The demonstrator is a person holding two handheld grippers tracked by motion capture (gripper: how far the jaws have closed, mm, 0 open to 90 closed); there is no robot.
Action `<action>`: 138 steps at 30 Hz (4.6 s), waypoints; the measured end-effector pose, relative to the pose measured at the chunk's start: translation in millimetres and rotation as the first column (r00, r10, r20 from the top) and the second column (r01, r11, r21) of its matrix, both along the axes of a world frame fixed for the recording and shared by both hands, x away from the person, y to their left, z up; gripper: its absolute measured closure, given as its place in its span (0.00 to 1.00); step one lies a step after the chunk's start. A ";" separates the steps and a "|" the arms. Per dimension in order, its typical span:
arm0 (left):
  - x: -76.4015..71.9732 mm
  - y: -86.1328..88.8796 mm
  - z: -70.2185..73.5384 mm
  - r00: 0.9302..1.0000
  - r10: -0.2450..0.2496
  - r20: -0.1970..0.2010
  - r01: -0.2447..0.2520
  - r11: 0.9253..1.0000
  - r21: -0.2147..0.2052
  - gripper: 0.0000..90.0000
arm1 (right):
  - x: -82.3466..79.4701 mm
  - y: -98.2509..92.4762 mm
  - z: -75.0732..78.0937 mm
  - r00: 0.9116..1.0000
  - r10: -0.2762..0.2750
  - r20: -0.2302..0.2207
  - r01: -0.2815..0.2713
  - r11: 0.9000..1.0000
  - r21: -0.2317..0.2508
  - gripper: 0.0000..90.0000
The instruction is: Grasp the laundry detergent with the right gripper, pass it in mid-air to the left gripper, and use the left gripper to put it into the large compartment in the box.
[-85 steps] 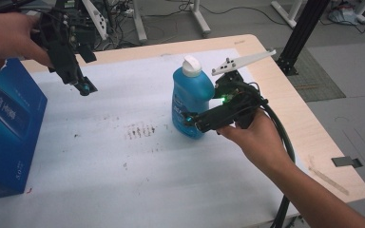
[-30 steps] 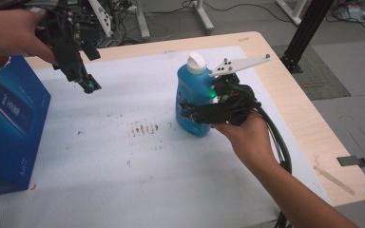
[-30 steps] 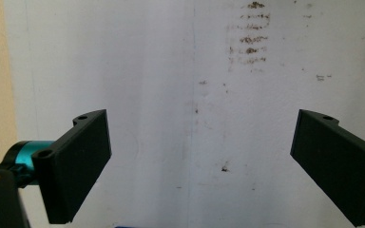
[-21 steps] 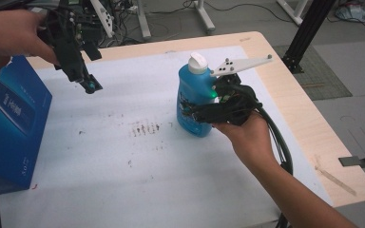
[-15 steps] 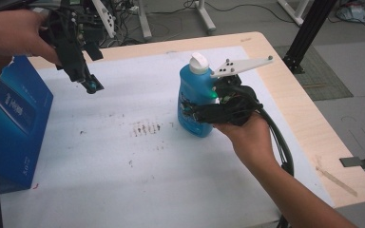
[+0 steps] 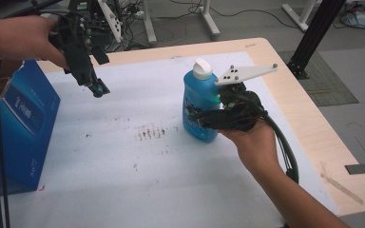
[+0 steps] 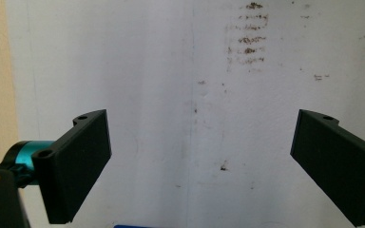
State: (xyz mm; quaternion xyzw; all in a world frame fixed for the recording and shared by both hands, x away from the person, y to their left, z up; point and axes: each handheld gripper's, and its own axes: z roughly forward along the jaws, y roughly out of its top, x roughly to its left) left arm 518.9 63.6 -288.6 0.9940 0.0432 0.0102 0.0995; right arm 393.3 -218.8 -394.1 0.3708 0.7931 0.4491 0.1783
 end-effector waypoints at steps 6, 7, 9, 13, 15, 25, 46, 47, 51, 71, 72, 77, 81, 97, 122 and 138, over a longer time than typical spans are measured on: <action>-1.4 1.4 3.9 1.000 0.009 0.003 -0.009 1.000 -0.004 0.07 | 0.8 -6.3 3.7 1.000 0.020 -0.018 -0.020 1.000 0.003 0.50; -1.9 1.5 4.7 1.000 0.008 0.003 -0.008 1.000 -0.006 0.07 | 0.2 -7.3 4.4 0.999 0.024 -0.022 -0.023 1.000 0.007 0.50; -3.8 1.0 6.3 1.000 0.005 0.005 -0.005 1.000 -0.004 0.07 | -1.0 -9.0 6.6 0.999 0.030 -0.023 -0.030 0.999 0.018 0.50; -8.6 -0.2 10.9 1.000 -0.006 0.012 0.006 1.000 -0.004 0.07 | -3.1 -10.2 15.5 0.998 0.063 -0.009 -0.062 0.998 0.022 0.50; -11.2 -0.3 14.1 1.000 -0.006 0.015 0.006 1.000 -0.011 0.07 | -3.7 -10.0 21.3 0.996 0.084 -0.001 -0.084 0.996 0.021 0.50; -31.6 -3.3 29.1 1.000 -0.003 0.001 0.003 0.999 -0.034 0.07 | -4.9 -6.7 41.3 0.977 0.213 0.020 -0.214 0.976 0.032 0.50; -75.1 -8.2 58.3 0.996 -0.055 -0.063 0.053 0.998 -0.036 0.07 | 3.4 13.2 58.8 0.829 0.558 0.010 -0.559 0.829 0.016 0.50; -76.9 -8.7 59.2 0.996 -0.055 -0.065 0.052 0.998 -0.041 0.07 | 4.1 14.4 60.7 0.824 0.566 0.011 -0.566 0.824 0.014 0.50; -83.1 -10.3 63.8 0.996 -0.060 -0.067 0.057 0.997 -0.047 0.07 | 6.9 19.9 67.7 0.799 0.601 0.012 -0.601 0.799 0.002 0.50; -99.7 -11.6 77.4 0.994 -0.038 -0.105 0.035 0.999 -0.030 0.07 | 11.3 63.0 76.1 0.680 0.733 -0.005 -0.733 0.680 -0.021 0.50; -100.4 -11.8 77.8 0.994 -0.034 -0.107 0.031 0.999 -0.035 0.07 | 11.7 65.2 76.3 0.676 0.737 -0.003 -0.737 0.676 -0.021 0.50; -101.2 -13.5 79.9 0.993 -0.032 -0.114 0.028 0.999 -0.036 0.07 | 13.3 77.6 78.8 0.658 0.753 -0.003 -0.753 0.658 -0.019 0.50; -101.8 -14.2 81.2 0.993 -0.027 -0.119 0.023 0.999 -0.030 0.07 | 14.8 86.7 80.6 0.642 0.766 -0.001 -0.766 0.642 -0.022 0.50; -103.1 -26.3 81.3 0.991 -0.041 -0.127 0.037 0.999 -0.036 0.07 | 16.3 104.7 73.8 0.623 0.782 -0.020 -0.782 0.623 -0.009 0.50; -101.7 -44.5 70.9 0.989 -0.082 -0.124 0.081 0.997 -0.018 0.07 | 15.7 107.4 76.5 0.631 0.775 -0.041 -0.775 0.631 -0.004 0.50; -101.3 -45.7 68.5 0.987 -0.106 -0.123 0.105 0.994 -0.016 0.18 | 15.0 107.1 77.1 0.628 0.778 -0.037 -0.778 0.628 -0.006 0.50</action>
